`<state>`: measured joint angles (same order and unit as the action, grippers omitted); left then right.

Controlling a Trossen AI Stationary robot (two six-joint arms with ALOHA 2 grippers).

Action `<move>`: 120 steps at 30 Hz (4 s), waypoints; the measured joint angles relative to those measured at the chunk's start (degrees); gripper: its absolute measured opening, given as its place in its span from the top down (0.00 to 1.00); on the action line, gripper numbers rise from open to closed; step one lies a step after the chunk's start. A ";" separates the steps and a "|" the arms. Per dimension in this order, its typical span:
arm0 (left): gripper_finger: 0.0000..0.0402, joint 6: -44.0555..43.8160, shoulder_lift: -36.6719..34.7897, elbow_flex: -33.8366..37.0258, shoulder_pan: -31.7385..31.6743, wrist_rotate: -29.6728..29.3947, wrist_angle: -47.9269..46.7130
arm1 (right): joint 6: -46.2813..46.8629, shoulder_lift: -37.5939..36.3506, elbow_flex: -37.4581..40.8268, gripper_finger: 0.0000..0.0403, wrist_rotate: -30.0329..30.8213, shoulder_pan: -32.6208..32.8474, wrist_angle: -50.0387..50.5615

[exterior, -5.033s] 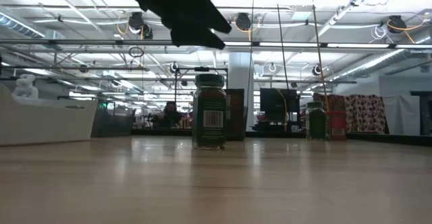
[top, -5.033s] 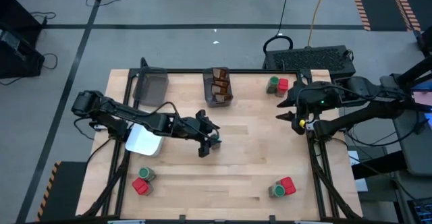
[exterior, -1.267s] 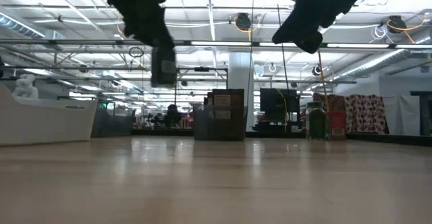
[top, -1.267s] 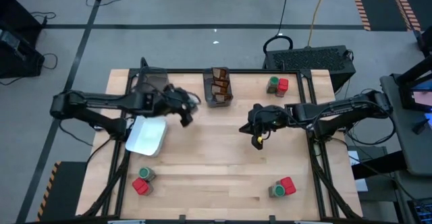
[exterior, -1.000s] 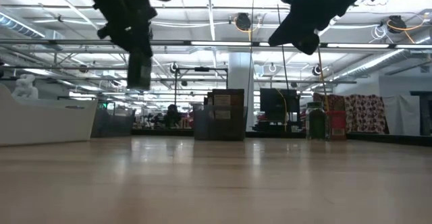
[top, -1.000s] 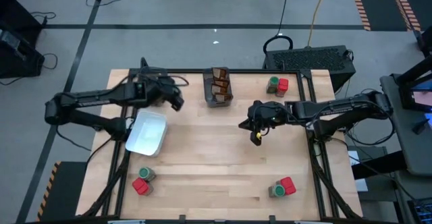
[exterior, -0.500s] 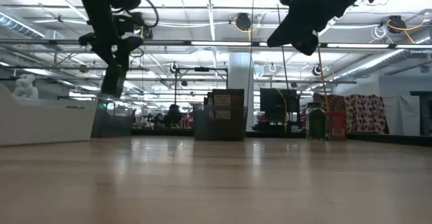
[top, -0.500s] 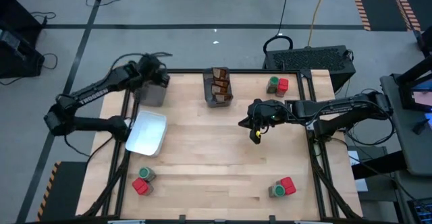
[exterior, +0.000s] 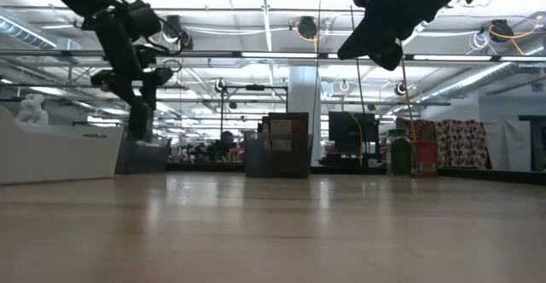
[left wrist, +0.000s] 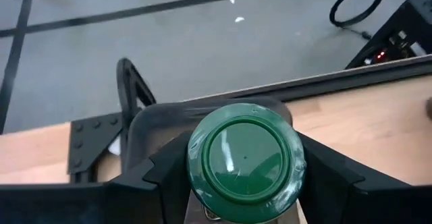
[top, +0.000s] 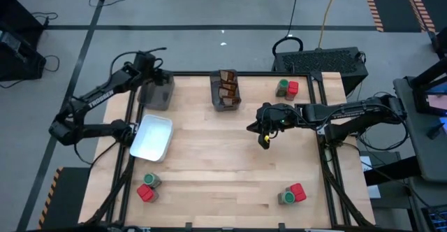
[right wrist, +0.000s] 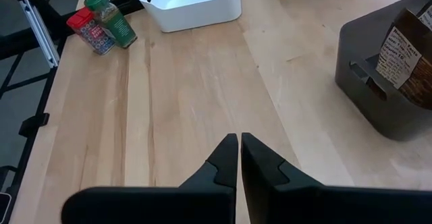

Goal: Sort spices by type
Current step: Put the center green seasoning bottle into the left black bin, then put the bottom left green seasoning bottle into the left black bin

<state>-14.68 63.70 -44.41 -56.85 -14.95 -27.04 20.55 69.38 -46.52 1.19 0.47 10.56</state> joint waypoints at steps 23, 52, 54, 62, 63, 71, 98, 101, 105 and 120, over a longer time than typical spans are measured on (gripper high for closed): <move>0.47 -0.39 13.86 1.74 -2.41 -6.12 13.32 | 1.31 0.00 0.00 1.00 0.01 0.00 -0.01; 0.36 7.72 18.58 1.81 -3.24 -10.41 14.72 | 2.37 0.00 0.00 1.00 0.26 -0.01 0.01; 0.32 7.70 18.50 1.80 -3.24 -10.35 15.25 | 2.37 0.00 0.00 1.00 0.26 -0.02 0.01; 0.30 8.08 18.00 1.76 -3.13 -10.17 15.36 | 2.81 0.00 0.00 1.00 0.24 -0.02 0.00; 0.30 8.11 17.73 1.76 -3.13 -10.17 15.39 | 2.81 0.00 0.00 1.00 0.24 -0.02 0.01; 0.30 9.55 14.45 1.72 -2.67 -10.33 15.38 | 2.81 0.00 0.00 1.00 0.23 -0.02 0.00; 0.29 -1.64 -13.62 1.61 17.38 24.33 2.29 | 2.40 0.00 0.00 1.00 -0.01 -0.02 -0.33; 0.29 -5.33 -14.04 1.61 24.14 28.16 -1.12 | 1.20 0.00 0.00 1.00 -0.32 -0.02 -1.90; 0.29 -9.97 -14.03 1.61 34.60 28.19 -3.70 | -0.68 0.00 -0.02 1.00 -2.78 -0.13 -4.14; 0.40 -28.38 -9.05 -8.68 69.00 20.92 -17.28 | -1.63 0.00 -0.02 1.00 -7.54 -0.15 -5.87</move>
<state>-43.06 54.65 -53.10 12.15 5.97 -44.32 18.92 69.38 -46.54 -6.35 0.32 4.69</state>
